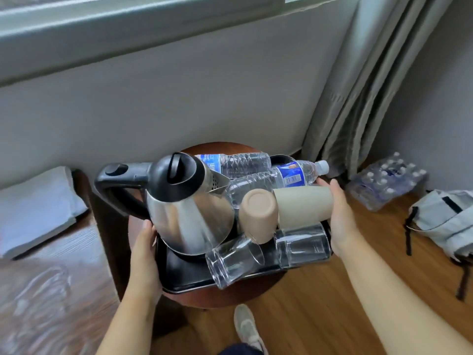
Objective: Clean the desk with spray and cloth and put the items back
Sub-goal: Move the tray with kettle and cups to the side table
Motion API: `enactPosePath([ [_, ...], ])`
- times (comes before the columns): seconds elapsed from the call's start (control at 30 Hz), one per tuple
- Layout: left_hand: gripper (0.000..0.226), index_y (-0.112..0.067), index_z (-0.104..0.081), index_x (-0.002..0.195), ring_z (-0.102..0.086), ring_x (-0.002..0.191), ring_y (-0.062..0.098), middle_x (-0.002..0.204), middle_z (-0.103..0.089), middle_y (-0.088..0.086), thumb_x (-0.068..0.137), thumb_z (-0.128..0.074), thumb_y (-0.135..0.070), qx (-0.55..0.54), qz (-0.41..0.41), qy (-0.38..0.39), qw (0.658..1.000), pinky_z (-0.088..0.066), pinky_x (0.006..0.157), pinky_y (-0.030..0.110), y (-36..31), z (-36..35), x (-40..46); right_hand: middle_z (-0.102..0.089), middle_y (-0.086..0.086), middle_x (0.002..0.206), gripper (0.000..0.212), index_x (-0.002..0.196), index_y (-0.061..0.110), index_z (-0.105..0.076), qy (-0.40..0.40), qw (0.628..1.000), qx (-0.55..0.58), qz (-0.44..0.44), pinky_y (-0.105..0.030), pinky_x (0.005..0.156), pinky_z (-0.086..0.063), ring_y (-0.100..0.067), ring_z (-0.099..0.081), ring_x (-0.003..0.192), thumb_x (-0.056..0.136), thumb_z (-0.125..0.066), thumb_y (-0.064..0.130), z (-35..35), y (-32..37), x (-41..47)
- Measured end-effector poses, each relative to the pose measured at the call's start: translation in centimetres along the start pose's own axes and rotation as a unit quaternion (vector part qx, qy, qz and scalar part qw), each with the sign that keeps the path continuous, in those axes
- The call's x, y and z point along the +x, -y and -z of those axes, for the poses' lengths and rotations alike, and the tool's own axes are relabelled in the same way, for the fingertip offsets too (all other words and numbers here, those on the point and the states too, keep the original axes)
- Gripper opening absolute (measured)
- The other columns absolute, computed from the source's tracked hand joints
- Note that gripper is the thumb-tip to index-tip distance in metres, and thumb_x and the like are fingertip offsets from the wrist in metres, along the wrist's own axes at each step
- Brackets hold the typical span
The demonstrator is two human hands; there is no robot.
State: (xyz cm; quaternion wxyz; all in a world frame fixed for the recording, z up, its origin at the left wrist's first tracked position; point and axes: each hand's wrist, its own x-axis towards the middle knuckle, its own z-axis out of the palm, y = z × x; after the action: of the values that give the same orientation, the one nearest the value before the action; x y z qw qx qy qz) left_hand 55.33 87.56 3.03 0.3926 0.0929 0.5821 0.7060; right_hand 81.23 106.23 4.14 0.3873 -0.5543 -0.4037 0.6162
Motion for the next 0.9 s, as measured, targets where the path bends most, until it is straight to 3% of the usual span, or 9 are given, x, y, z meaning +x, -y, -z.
enactPosePath([
  [0.1,0.046,-0.023,-0.077,0.1,-0.073,0.087,-0.001,0.101,-0.078,-0.01,0.106,-0.032,-0.032,-0.005,-0.01,-0.021,1.0,-0.058,0.07,0.013,0.3,-0.3,2.0,-0.069,0.003,0.116,0.049,0.121,0.041,-0.063,0.029,0.999,-0.013,0.005,-0.047,0.104,-0.044,-0.018,-0.063,0.11,0.084,-0.044,0.067,-1.8,0.3,3.2],
  [0.23,0.041,-0.016,-0.061,0.131,-0.068,0.107,0.006,0.118,-0.073,-0.005,0.105,-0.035,-0.035,-0.009,-0.025,-0.071,0.997,-0.058,0.085,0.021,0.6,0.2,4.1,-0.07,0.001,0.116,0.045,0.125,0.037,-0.062,0.072,0.997,-0.017,-0.003,-0.047,0.102,-0.045,-0.019,-0.064,0.11,0.093,-0.04,0.06,-4.5,0.4,6.8],
  [0.33,0.037,-0.019,-0.064,0.121,-0.069,0.101,0.004,0.109,-0.075,-0.007,0.105,-0.035,-0.035,-0.03,-0.027,-0.092,0.995,-0.059,0.079,0.017,1.1,0.3,5.3,-0.068,0.0,0.118,0.04,0.121,0.042,-0.063,0.101,0.994,-0.032,-0.014,-0.044,0.099,-0.047,-0.018,-0.063,0.108,0.096,-0.036,0.058,-6.2,0.3,9.0],
  [0.43,0.041,-0.019,-0.067,0.118,-0.066,0.113,0.011,0.117,-0.073,-0.003,0.103,-0.036,-0.041,-0.047,-0.015,-0.119,0.992,-0.056,0.093,0.028,1.8,0.4,6.5,-0.069,0.0,0.117,0.039,0.115,0.046,-0.065,0.137,0.99,-0.04,-0.017,-0.047,0.1,-0.046,-0.021,-0.062,0.111,0.095,-0.034,0.06,-7.7,-0.1,11.1],
  [0.5,0.041,-0.019,-0.068,0.116,-0.065,0.116,0.014,0.119,-0.073,0.0,0.103,-0.037,-0.042,-0.055,-0.015,-0.135,0.989,-0.054,0.096,0.031,2.1,0.4,7.0,-0.068,0.001,0.118,0.043,0.119,0.047,-0.063,0.161,0.986,-0.053,-0.014,-0.051,0.102,-0.044,-0.023,-0.061,0.114,0.092,-0.035,0.065,-8.5,-0.5,12.2],
  [0.63,0.043,-0.017,-0.069,0.118,-0.067,0.112,0.013,0.121,-0.072,0.001,0.103,-0.037,-0.042,-0.071,-0.023,-0.169,0.983,-0.057,0.087,0.025,3.3,0.7,7.9,-0.067,-0.001,0.12,0.06,0.12,0.047,-0.061,0.199,0.978,-0.067,-0.009,-0.055,0.104,-0.041,-0.025,-0.058,0.116,0.074,-0.045,0.08,-9.8,-1.2,14.1],
  [0.73,0.047,-0.02,-0.078,0.101,-0.071,0.098,0.006,0.111,-0.076,-0.005,0.104,-0.035,-0.039,-0.083,-0.04,-0.169,0.981,-0.059,0.079,0.019,4.3,1.0,8.9,-0.067,-0.001,0.118,0.045,0.115,0.046,-0.065,0.202,0.977,-0.064,-0.006,-0.054,0.104,-0.041,-0.024,-0.058,0.115,0.087,-0.04,0.07,-10.6,-2.2,15.5],
  [0.8,0.05,-0.021,-0.08,0.095,-0.072,0.095,0.003,0.103,-0.078,-0.008,0.105,-0.033,-0.036,-0.083,-0.047,-0.169,0.981,-0.059,0.076,0.017,4.8,1.1,9.7,-0.067,-0.001,0.12,0.055,0.117,0.046,-0.064,0.208,0.976,-0.067,-0.01,-0.054,0.104,-0.041,-0.025,-0.058,0.116,0.076,-0.046,0.078,-11.1,-2.8,16.4],
  [0.9,0.04,-0.017,-0.069,0.116,-0.067,0.109,0.004,0.114,-0.075,-0.008,0.105,-0.034,-0.035,-0.066,-0.063,-0.188,0.978,-0.057,0.085,0.017,5.4,1.8,10.9,-0.066,0.0,0.122,0.075,0.121,0.046,-0.062,0.215,0.974,-0.077,-0.009,-0.054,0.103,-0.041,-0.025,-0.058,0.117,0.059,-0.051,0.087,-11.7,-3.7,17.7],
])
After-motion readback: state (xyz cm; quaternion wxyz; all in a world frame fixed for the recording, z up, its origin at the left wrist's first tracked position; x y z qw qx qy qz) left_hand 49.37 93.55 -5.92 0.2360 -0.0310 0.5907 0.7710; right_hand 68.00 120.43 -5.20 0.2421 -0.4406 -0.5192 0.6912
